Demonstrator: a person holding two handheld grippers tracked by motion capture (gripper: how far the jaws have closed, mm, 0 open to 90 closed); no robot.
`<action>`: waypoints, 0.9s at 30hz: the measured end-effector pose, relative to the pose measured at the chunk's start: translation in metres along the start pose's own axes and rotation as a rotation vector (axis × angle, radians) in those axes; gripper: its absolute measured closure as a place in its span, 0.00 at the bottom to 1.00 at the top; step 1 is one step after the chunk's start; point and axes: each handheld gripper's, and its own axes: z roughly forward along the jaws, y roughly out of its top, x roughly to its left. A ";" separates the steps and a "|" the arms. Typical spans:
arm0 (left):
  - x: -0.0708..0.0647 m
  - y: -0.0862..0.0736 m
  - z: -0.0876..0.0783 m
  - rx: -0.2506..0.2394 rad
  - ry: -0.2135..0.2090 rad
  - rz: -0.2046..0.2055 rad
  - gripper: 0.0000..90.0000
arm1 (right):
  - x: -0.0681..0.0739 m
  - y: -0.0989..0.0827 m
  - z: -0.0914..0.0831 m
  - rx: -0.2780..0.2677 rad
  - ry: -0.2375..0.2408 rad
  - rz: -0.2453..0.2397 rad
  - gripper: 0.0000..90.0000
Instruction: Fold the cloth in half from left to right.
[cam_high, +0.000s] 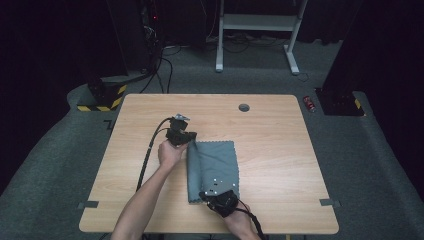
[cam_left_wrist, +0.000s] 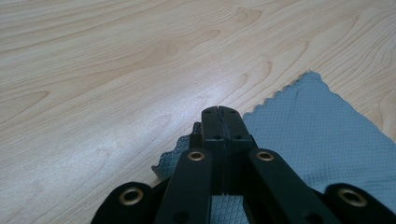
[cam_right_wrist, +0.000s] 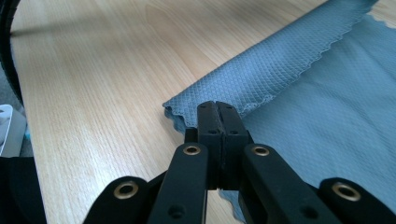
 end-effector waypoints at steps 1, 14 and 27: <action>-0.001 0.000 0.000 -0.002 0.000 0.002 1.00 | -0.001 -0.001 -0.002 -0.004 -0.001 0.007 1.00; -0.024 0.016 0.017 -0.004 -0.039 0.045 1.00 | -0.009 -0.019 -0.021 -0.016 -0.047 0.053 0.99; -0.044 0.025 0.036 0.013 -0.079 0.066 1.00 | -0.017 -0.036 -0.047 -0.010 -0.108 0.082 0.99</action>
